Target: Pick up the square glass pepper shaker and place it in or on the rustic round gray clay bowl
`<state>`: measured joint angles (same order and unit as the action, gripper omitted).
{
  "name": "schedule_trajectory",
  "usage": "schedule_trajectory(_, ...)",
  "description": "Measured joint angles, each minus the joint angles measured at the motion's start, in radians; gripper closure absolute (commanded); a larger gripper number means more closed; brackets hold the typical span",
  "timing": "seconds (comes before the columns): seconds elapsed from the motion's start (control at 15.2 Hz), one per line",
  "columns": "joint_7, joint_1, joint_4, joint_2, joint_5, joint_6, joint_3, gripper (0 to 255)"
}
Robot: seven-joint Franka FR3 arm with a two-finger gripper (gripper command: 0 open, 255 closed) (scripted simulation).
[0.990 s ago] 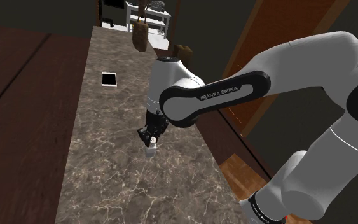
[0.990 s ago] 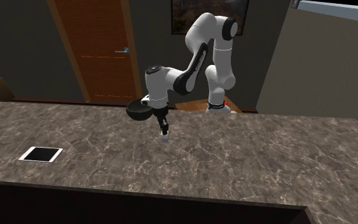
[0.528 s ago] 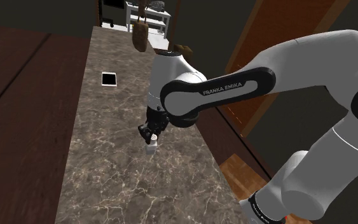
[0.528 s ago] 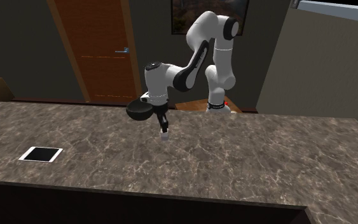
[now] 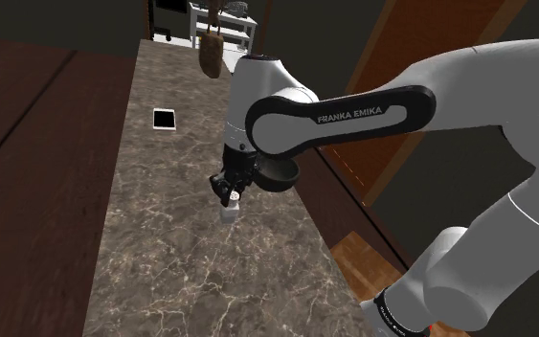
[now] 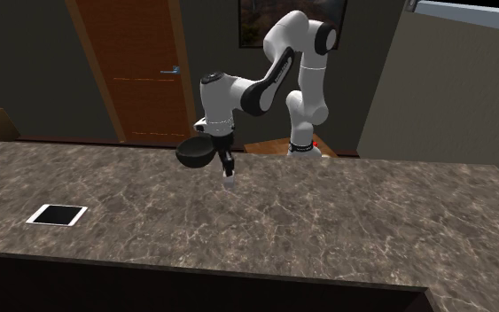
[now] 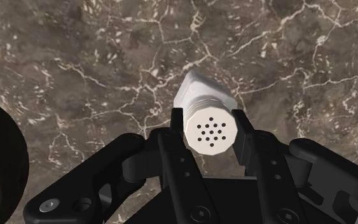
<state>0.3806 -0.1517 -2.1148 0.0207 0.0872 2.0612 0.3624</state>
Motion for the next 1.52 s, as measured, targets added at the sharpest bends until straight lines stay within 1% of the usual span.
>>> schedule_trajectory(0.73, -0.002, 0.003, 0.099, 0.050, 0.013, -0.147, -0.005, 255)
schedule_trajectory(1.39, 0.002, 0.006, 0.214, 0.064, 0.013, -0.275, -0.010, 255)
schedule_trajectory(1.52, -0.029, 0.021, 0.220, 0.069, 0.012, -0.288, -0.028, 255)
